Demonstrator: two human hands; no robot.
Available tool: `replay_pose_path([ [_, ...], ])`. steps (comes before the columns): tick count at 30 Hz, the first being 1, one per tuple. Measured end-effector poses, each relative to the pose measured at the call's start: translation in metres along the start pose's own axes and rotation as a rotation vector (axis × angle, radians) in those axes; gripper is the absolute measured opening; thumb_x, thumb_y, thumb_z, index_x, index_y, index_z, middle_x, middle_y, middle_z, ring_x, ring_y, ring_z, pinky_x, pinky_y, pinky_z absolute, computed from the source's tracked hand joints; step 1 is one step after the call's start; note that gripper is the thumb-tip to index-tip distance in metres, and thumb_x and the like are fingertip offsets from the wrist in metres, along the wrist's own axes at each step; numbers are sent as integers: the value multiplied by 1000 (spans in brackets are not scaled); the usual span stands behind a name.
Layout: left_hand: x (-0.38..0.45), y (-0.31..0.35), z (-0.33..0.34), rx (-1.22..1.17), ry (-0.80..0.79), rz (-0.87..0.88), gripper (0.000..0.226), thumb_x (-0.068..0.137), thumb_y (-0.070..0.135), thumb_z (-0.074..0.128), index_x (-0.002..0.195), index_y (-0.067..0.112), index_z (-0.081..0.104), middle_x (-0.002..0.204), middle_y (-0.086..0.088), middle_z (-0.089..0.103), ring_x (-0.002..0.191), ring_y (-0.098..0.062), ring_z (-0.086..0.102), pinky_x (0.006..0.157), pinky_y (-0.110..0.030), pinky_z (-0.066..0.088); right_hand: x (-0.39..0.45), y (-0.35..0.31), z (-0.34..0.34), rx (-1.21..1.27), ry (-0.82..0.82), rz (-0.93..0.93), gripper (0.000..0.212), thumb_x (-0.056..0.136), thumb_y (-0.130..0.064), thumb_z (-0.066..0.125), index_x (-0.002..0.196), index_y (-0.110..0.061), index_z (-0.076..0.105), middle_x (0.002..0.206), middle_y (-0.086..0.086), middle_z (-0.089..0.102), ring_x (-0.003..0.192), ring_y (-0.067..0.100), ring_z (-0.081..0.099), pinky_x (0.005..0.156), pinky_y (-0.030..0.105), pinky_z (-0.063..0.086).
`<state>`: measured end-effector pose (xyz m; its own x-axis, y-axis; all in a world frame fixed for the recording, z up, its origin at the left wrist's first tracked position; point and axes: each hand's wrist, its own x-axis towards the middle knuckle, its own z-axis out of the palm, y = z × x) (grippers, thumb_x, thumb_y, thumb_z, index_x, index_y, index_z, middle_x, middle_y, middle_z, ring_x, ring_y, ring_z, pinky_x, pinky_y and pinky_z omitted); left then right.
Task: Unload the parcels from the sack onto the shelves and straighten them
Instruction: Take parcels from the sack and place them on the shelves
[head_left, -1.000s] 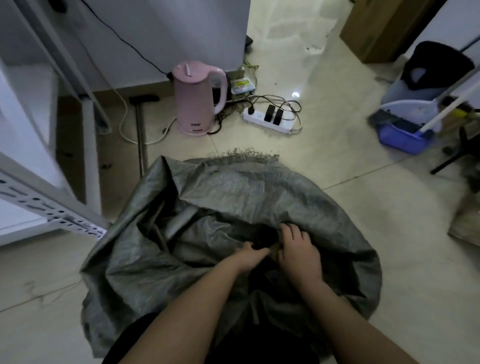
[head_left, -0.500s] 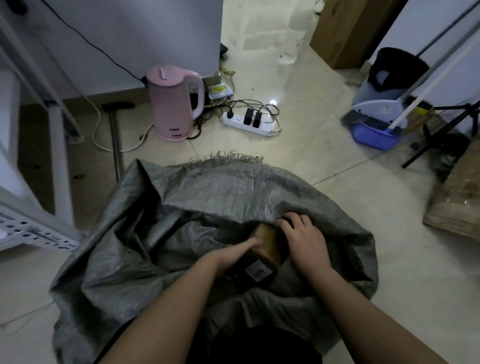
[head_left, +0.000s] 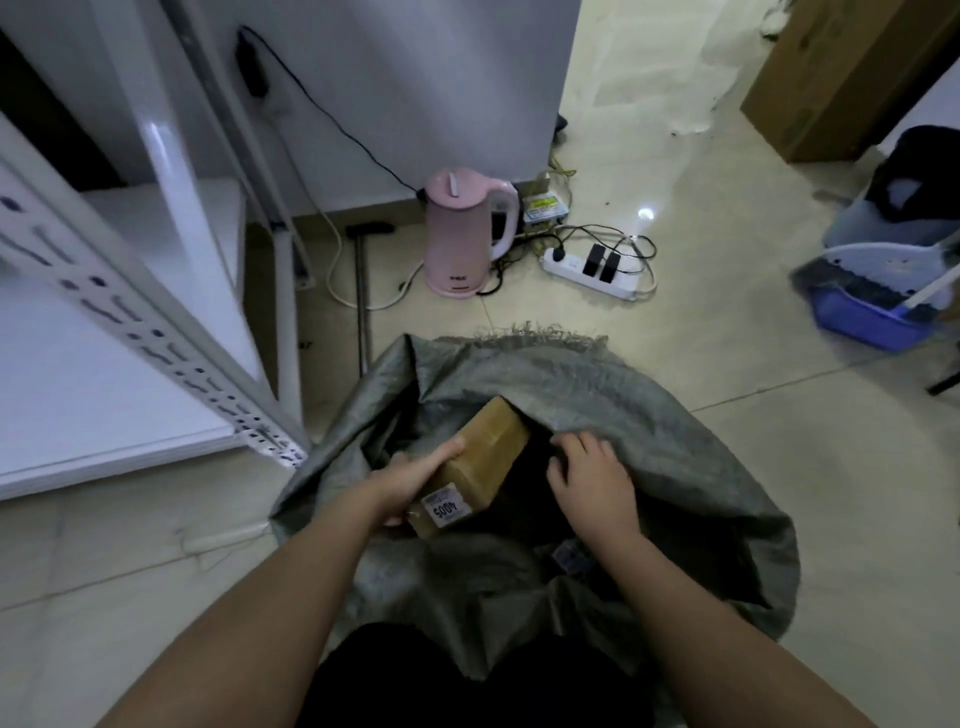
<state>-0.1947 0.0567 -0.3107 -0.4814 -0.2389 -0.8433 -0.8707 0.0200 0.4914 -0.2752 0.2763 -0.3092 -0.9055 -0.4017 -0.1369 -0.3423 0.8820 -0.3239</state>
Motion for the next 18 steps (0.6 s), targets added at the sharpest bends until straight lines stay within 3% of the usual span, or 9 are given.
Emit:
replay_pose_path([
  [2,-36,1,-10,192,194,74,125,46,93,55,146,22,28,146,-13,34,130,-33,39,88,-32,43,-4,-23,-20,204,-173,117,39,97,-37,47,134,-25,46,133,-1,49,118,17,48,87,30,44],
  [3,-58,3,-16,278,288,118,126,46,93,55,146,23,24,148,-15,28,134,-35,32,94,-37,39,-8,-36,-34,308,-259,175,46,97,-41,47,139,-25,40,140,1,43,123,20,46,91,32,43],
  [6,-127,16,-30,520,468,321,124,44,92,55,144,28,20,143,-12,27,133,-36,28,106,-46,33,-21,-73,-79,745,-393,420,68,95,-47,51,150,-19,21,153,8,28,136,27,36,107,40,36],
  [8,-175,29,-41,705,553,460,125,43,93,51,145,26,19,139,-9,29,129,-30,31,106,-43,36,-30,-100,-120,1051,-388,629,72,94,-49,52,151,-22,18,151,9,33,131,30,43,94,42,47],
  [10,-222,40,-52,820,573,583,127,46,92,48,147,22,18,139,-8,28,129,-27,30,108,-41,36,-41,-122,-161,1229,-402,721,68,93,-54,50,148,-28,20,139,8,48,114,32,58,70,35,53],
  [12,-269,54,-69,826,581,672,127,48,88,53,148,19,18,142,-10,27,133,-27,28,112,-41,33,-50,-140,-205,1311,-393,744,68,92,-58,47,147,-27,23,128,8,57,104,34,64,64,33,52],
  [15,-334,73,-93,813,587,729,128,48,88,56,149,23,15,147,-8,26,136,-26,27,114,-40,29,-65,-158,-266,1333,-390,738,66,90,-61,49,142,-24,35,121,8,63,102,32,65,71,36,53],
  [18,-397,92,-123,826,555,788,127,48,88,57,149,27,9,148,-6,27,137,-24,28,113,-37,31,-78,-175,-328,1283,-491,721,69,80,-69,56,134,-25,50,112,6,70,97,28,68,81,39,56],
])
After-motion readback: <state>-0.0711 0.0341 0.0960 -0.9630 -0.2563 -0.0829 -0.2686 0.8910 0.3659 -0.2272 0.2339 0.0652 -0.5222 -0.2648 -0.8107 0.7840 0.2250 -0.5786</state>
